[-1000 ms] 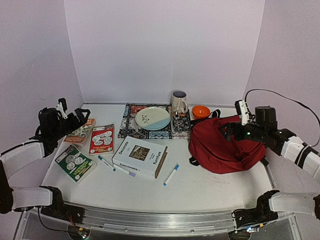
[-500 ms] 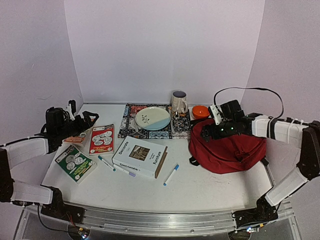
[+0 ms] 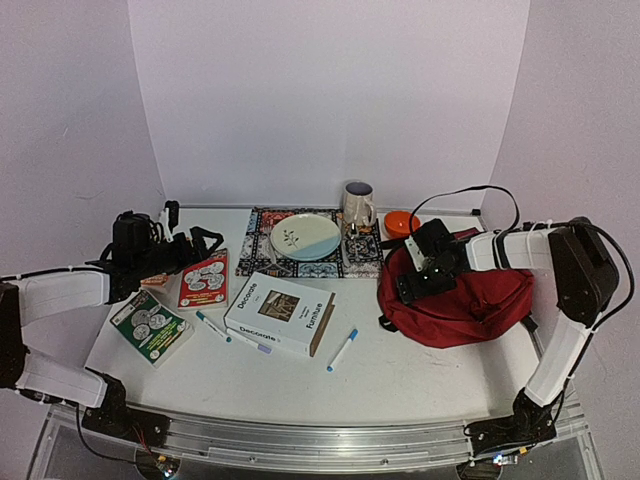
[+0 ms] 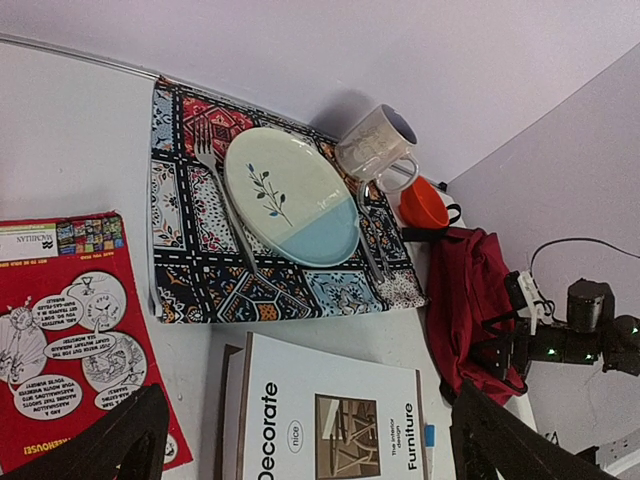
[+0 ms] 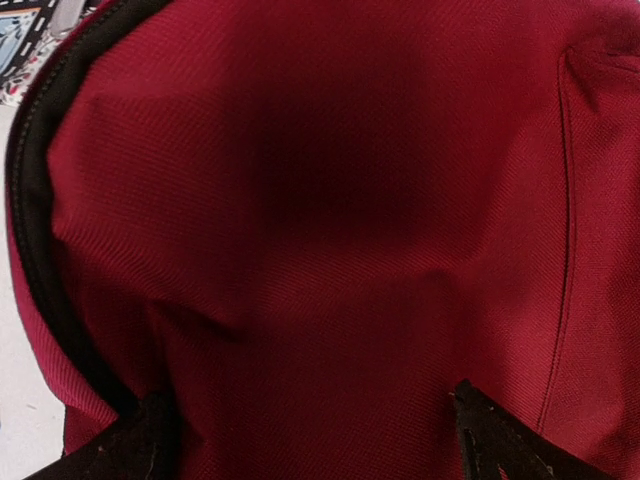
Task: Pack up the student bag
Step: Pick up the student bag from the center of the board.
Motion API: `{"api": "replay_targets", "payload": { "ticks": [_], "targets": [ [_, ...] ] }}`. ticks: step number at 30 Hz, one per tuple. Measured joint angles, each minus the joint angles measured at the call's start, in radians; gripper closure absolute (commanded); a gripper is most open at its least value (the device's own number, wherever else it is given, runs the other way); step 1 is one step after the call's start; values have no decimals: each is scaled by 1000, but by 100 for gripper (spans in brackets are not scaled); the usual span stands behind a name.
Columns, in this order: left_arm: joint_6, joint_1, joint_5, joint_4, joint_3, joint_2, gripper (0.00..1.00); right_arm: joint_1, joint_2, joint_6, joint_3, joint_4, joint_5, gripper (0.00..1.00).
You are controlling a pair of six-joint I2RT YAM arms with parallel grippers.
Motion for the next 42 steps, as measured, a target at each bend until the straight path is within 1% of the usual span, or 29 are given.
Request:
{"api": "replay_targets", "payload": {
  "ticks": [9,13,21,33,37,42],
  "targets": [
    [4,-9,-10,0,0,-8,0,6,-2,-1,17,-37,48,4],
    [4,-18,-10,0,0,-7,1,25,-2,0,27,-53,39,4],
    [4,-48,-11,0,4,-4,1,115,-20,-4,68,-105,4,4],
    [5,-83,-21,-2,42,57,1,136,-25,-11,70,-169,-57,3],
    [6,-103,-29,-1,50,60,1,157,-43,-8,80,-212,-59,2],
    [7,-116,-33,-1,53,66,1,161,-60,-3,86,-225,-41,2]
  ]
}}
